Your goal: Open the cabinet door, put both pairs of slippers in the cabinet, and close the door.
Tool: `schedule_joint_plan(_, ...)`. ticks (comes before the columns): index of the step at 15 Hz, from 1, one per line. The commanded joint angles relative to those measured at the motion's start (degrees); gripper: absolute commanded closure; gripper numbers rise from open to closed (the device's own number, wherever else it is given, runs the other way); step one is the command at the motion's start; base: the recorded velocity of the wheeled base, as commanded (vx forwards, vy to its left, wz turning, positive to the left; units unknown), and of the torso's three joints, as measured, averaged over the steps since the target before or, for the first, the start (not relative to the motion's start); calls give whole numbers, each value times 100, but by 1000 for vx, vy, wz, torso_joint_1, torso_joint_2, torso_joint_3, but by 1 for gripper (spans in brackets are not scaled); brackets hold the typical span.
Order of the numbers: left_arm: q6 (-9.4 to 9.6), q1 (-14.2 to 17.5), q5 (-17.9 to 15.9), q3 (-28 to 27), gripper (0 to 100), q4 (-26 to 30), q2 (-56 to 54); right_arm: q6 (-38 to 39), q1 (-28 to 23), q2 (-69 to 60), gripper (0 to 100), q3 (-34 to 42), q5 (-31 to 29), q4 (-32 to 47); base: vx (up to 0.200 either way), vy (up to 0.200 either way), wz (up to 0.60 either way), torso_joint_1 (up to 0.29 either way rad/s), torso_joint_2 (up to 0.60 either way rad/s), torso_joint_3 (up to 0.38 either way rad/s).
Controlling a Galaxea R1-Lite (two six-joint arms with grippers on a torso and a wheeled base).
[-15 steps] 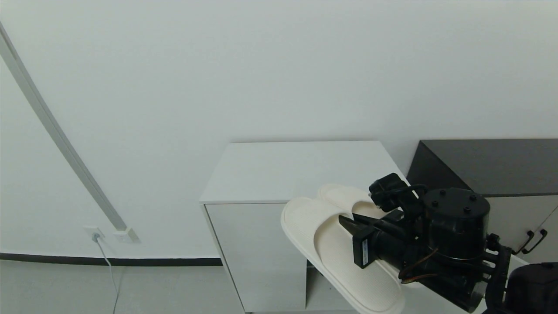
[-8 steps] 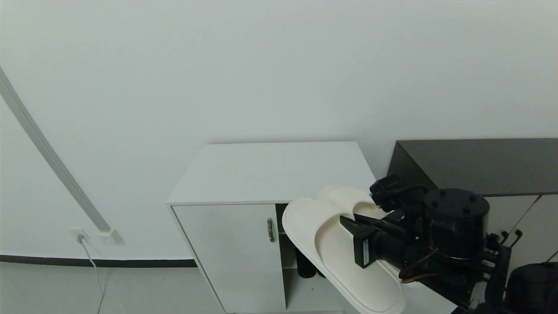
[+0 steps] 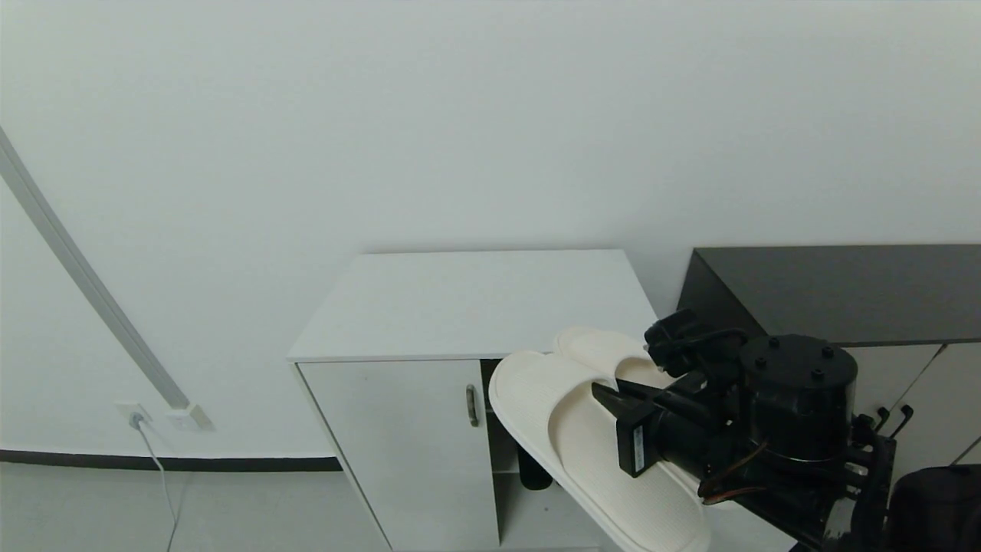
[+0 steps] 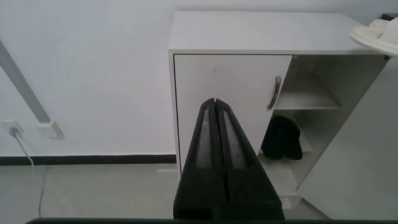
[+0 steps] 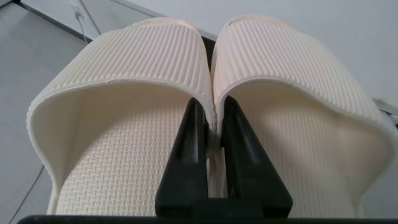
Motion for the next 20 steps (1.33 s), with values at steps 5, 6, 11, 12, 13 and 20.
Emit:
schedule_joint_plan(5, -13, 1, 6, 0, 100, -2, 7, 2, 50, 4, 100, 7, -30, 7, 0, 0, 0, 0, 0, 0)
schedule_joint_plan(6, -13, 1, 6, 0, 100, -2, 7, 2, 50, 4, 100, 51, -30, -2, 0, 0, 0, 0, 0, 0)
schedule_joint_plan(11, -13, 1, 6, 0, 100, -2, 7, 2, 59, -22, 100, 95, -38, -2, 0, 0, 0, -144, 310, 178)
schedule_joint_plan(12, -13, 1, 6, 0, 100, -2, 7, 2, 59, -14, 100, 95, -38, -2, 0, 0, 0, -173, 378, 212)
schedule_joint_plan(13, -13, 1, 6, 0, 100, -2, 7, 2, 59, -14, 100, 95, -38, -2, 0, 0, 0, -168, 369, 207)
schedule_joint_plan(20, -22, 1, 6, 0, 100, -2, 7, 2, 85, 13, 100, 148, -30, -2, 0, 0, 0, -205, 485, 278)
